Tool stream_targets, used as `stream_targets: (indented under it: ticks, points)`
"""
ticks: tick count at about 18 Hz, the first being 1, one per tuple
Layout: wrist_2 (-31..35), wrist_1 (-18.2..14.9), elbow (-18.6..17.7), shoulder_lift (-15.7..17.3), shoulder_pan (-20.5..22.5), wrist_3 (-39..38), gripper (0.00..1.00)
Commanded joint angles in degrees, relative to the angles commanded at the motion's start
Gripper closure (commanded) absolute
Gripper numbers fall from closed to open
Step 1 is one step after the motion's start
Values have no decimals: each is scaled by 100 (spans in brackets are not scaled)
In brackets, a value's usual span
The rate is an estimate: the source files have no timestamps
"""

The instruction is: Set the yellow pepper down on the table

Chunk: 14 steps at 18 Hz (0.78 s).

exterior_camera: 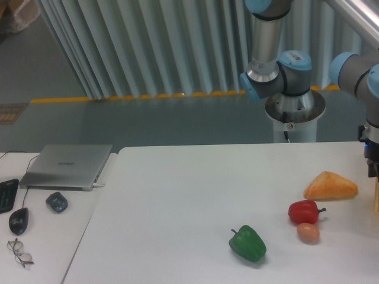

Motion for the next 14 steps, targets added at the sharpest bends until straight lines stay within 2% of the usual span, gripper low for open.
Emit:
stream_targets:
  ticks: [8, 14]
  points:
    - [-44, 0, 9, 9, 18, -9, 0]
    - [-211, 123, 35, -17, -9, -184, 0]
